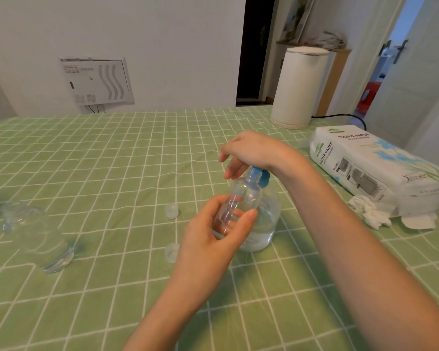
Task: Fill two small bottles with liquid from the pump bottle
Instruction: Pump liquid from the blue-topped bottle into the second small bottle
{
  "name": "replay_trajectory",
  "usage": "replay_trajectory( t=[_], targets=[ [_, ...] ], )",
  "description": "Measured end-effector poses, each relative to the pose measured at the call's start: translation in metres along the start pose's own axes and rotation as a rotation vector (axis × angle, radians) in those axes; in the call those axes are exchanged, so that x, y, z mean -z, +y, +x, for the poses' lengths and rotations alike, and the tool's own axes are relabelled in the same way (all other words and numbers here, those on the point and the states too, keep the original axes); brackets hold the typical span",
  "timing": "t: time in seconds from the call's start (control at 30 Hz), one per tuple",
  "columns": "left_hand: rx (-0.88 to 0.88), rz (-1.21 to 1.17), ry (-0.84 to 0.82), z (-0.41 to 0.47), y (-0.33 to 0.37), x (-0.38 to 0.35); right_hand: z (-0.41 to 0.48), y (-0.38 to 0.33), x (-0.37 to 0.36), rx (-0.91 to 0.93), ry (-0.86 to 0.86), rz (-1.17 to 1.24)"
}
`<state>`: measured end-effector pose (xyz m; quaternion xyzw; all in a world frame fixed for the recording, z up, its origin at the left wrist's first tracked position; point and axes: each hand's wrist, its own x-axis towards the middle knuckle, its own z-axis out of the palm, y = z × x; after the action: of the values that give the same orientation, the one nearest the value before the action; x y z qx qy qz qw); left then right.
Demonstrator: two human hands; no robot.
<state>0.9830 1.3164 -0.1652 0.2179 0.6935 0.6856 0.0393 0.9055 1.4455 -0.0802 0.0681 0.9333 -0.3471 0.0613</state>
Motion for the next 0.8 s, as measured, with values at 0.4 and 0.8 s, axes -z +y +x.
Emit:
replay_trajectory(
  t=[0.4, 0.8],
  targets=[
    [0.104, -0.153, -0.004, 0.0, 0.01, -0.003, 0.004, -0.004, 0.005, 0.026, 0.06, -0.071],
    [0.144, -0.157, -0.001, -0.001, 0.014, -0.003, 0.003, -0.007, 0.004, -0.013, 0.01, -0.118]
  ],
)
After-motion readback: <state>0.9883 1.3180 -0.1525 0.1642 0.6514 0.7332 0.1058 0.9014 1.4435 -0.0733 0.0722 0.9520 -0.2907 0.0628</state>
